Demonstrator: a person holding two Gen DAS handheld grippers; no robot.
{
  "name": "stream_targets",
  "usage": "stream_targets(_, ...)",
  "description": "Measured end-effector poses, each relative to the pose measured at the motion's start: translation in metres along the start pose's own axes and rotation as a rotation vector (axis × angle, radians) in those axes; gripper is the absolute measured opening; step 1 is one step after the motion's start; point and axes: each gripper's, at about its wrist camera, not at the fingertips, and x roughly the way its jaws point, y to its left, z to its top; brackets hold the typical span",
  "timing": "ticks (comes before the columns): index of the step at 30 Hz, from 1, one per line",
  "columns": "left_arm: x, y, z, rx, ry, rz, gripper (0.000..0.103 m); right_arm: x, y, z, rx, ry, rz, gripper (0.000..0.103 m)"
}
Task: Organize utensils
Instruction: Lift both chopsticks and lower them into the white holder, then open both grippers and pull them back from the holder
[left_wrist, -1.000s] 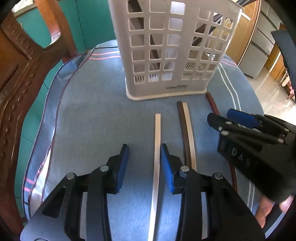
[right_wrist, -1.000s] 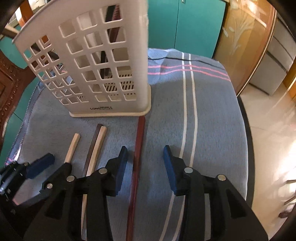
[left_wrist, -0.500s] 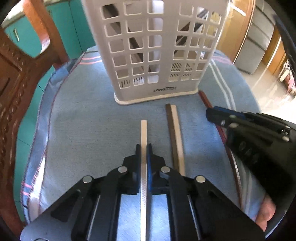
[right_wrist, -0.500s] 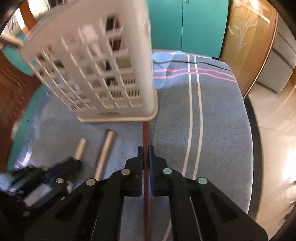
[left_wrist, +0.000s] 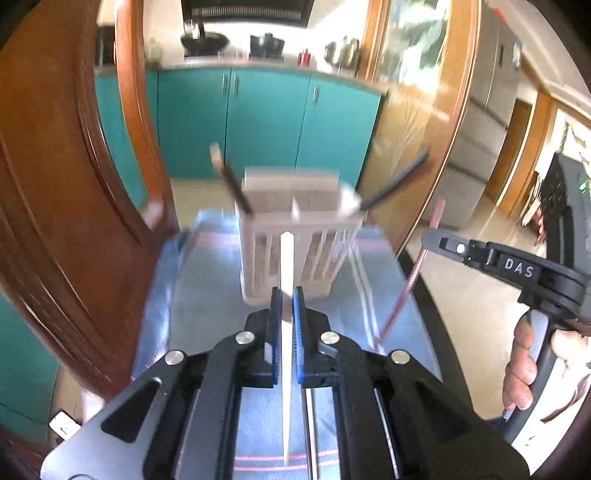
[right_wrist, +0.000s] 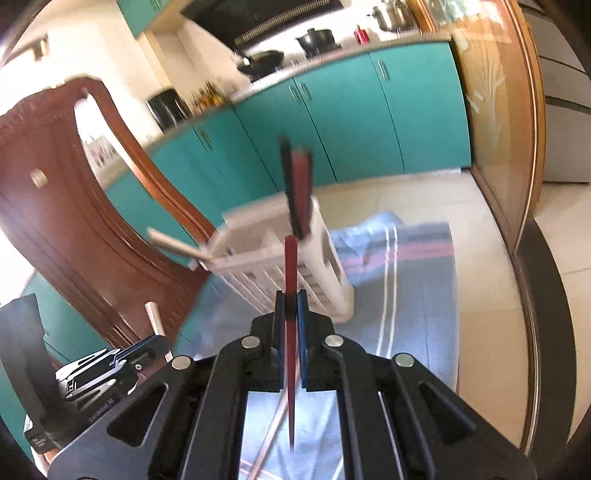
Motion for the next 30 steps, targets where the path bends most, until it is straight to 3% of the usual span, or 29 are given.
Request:
stream_targets(8, -0.062, -0.003, 0.089, 0.007, -0.275, 0.007, 0.007, -0.042, 0.028, 0.07, -0.003, -0.193, 0.049, 0.007)
stream_targets(11, -0.073, -0.005, 0.116, -0.009, -0.374, 0.035, 0.007, -0.058, 0.032, 0.091, 0.005, -0.314, 0.042, 0.007)
stream_targets(15, -0.074, -0.009, 0.136, -0.029, -0.485, 0.089, 0.007, -0.073, 0.032, 0.094, 0.004, -0.488, 0.001, 0.007)
stream_targets(17, -0.063, -0.008, 0.138, -0.019, -0.486, 0.111, 0.007, -0.065, 0.031, 0.09, -0.021, -0.511, -0.035, 0.007)
stream_targets(23, 0.004, -0.01, 0.12, 0.008, -0.364, 0.164, 0.007, -0.017, 0.014, 0.083, -0.025, -0.4, -0.078, 0.007)
stream_targets(30, 0.015, -0.008, 0.098, 0.013, -0.306, 0.164, 0.008, -0.008, 0.016, 0.072, -0.065, -0.361, -0.11, 0.007)
